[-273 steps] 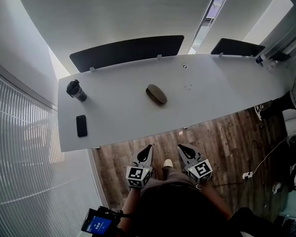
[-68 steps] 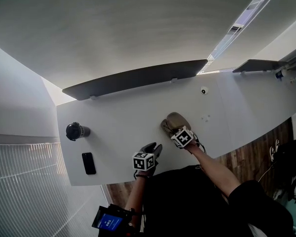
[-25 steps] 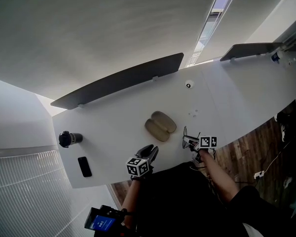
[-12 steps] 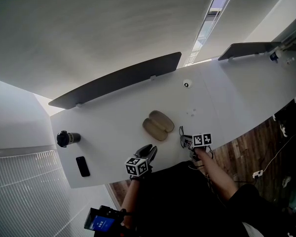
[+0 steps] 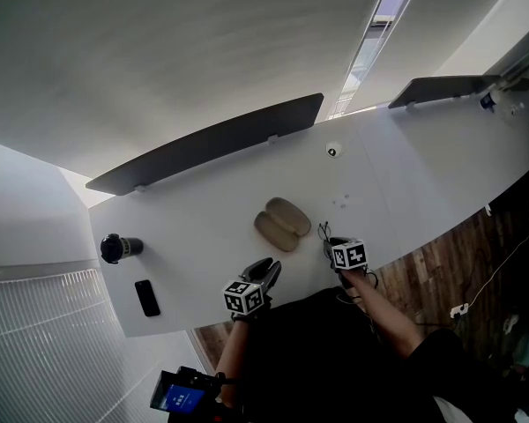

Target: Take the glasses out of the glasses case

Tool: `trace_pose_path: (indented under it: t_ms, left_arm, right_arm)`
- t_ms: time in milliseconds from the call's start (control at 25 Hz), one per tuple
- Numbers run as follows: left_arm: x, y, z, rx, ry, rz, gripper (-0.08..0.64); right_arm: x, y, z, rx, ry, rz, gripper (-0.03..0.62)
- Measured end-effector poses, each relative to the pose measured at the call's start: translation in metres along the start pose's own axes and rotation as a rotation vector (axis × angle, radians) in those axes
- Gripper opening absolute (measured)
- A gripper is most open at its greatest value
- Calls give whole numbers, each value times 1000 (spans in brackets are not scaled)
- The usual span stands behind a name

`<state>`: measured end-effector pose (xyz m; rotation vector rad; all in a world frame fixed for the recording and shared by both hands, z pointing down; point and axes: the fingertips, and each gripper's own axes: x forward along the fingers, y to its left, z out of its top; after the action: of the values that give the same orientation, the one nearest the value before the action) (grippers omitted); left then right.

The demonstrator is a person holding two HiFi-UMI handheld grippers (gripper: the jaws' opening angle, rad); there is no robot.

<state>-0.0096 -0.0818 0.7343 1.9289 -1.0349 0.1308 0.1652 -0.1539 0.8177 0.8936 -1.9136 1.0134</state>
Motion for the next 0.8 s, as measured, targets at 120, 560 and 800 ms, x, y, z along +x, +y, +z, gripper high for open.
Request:
trace_pose_path:
  t_ms: [120,560,800]
  left_arm:
    - [1,0,-3,13,16,-5,126]
    - [0,-3,-2,16,-17,-17,126]
    - [-17,10,4,9,-53,1,126]
  right_arm:
    - [-3,4,3,-50,0,-9,94]
    - [-68,32,41,58,-321,140,11]
    - [-67,77,49,-43,-362,223,8]
